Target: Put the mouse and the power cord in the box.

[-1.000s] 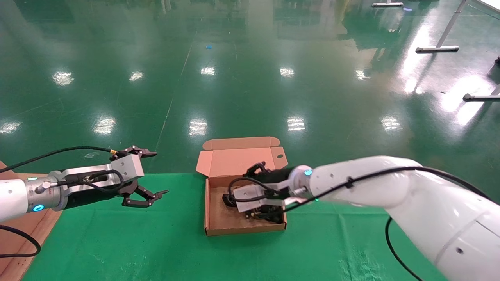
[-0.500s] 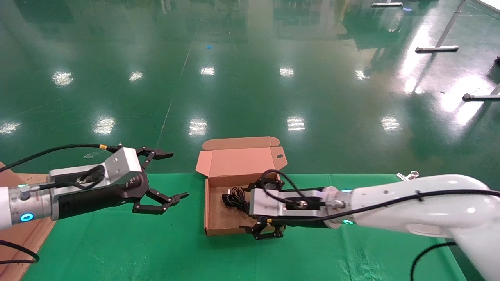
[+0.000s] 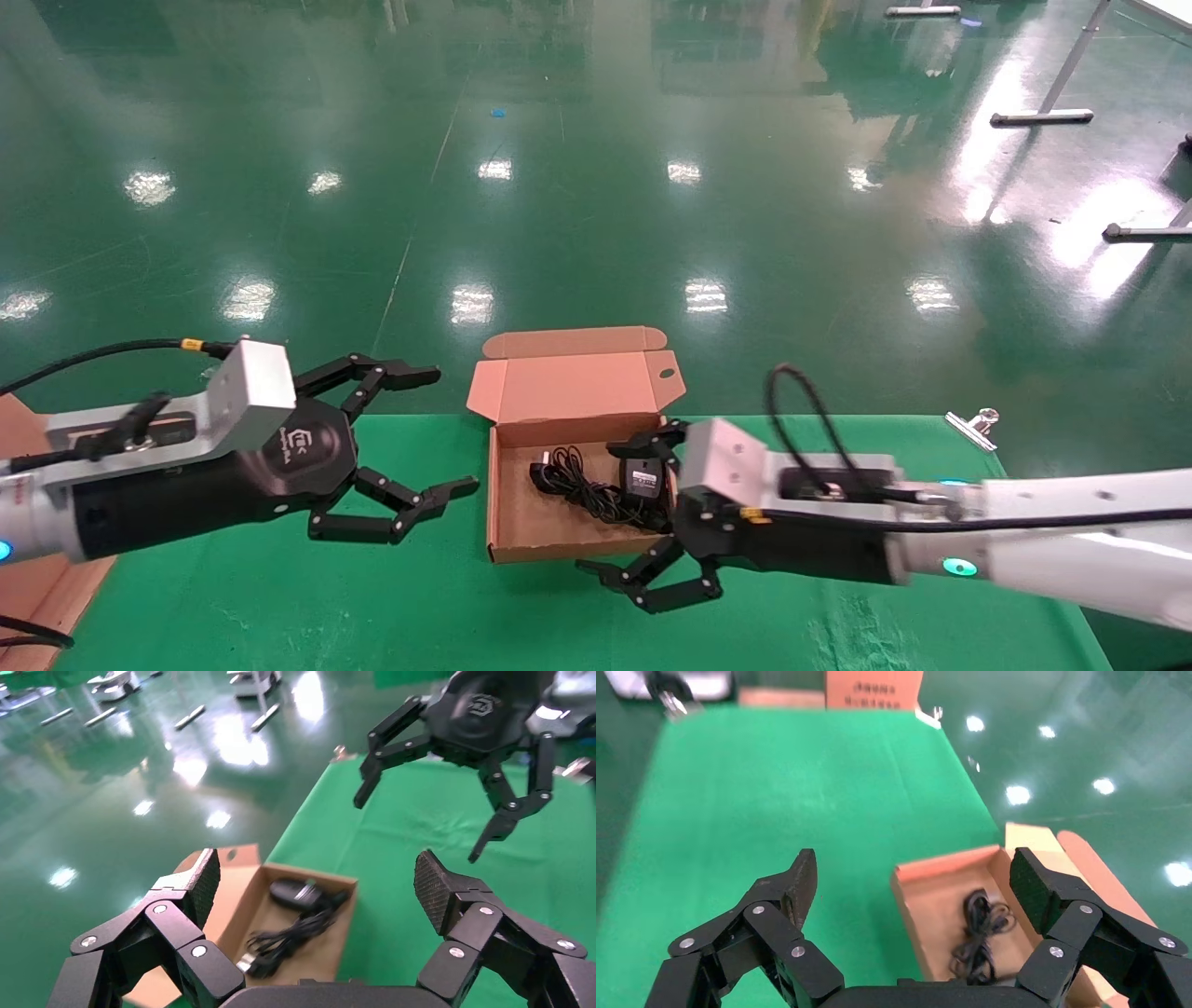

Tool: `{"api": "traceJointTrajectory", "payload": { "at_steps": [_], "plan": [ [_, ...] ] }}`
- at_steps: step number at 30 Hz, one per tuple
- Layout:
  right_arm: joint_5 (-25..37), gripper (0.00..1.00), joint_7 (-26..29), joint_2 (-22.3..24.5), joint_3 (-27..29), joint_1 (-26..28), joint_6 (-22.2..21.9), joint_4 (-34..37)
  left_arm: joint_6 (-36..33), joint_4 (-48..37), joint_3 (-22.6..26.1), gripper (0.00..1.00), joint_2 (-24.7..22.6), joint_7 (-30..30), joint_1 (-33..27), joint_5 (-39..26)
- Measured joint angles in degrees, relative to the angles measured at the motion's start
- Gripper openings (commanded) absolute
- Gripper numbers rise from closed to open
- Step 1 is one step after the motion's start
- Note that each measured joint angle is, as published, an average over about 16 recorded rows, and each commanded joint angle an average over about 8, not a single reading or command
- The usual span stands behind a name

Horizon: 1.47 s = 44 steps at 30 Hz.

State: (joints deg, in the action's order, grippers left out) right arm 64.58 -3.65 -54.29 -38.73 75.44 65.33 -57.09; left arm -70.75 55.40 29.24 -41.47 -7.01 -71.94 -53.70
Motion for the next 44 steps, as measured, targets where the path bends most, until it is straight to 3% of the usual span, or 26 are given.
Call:
{"api": "traceJointTrajectory", "payload": {
  "at_steps": [26, 44],
  "plan": [
    [-21.2, 1.00, 13.2, 18.0, 21.2, -12.9, 19.0, -15.4, -13.8, 16.9, -12.3, 1.00, 6.0, 16.4, 9.6, 11.0],
    [-23.6, 1.00, 14.5, 19.9, 23.5, -14.3, 21.0, -17.0, -15.7, 19.1, -13.9, 1.00, 6.8, 18.3, 10.9, 12.6]
  ]
}}
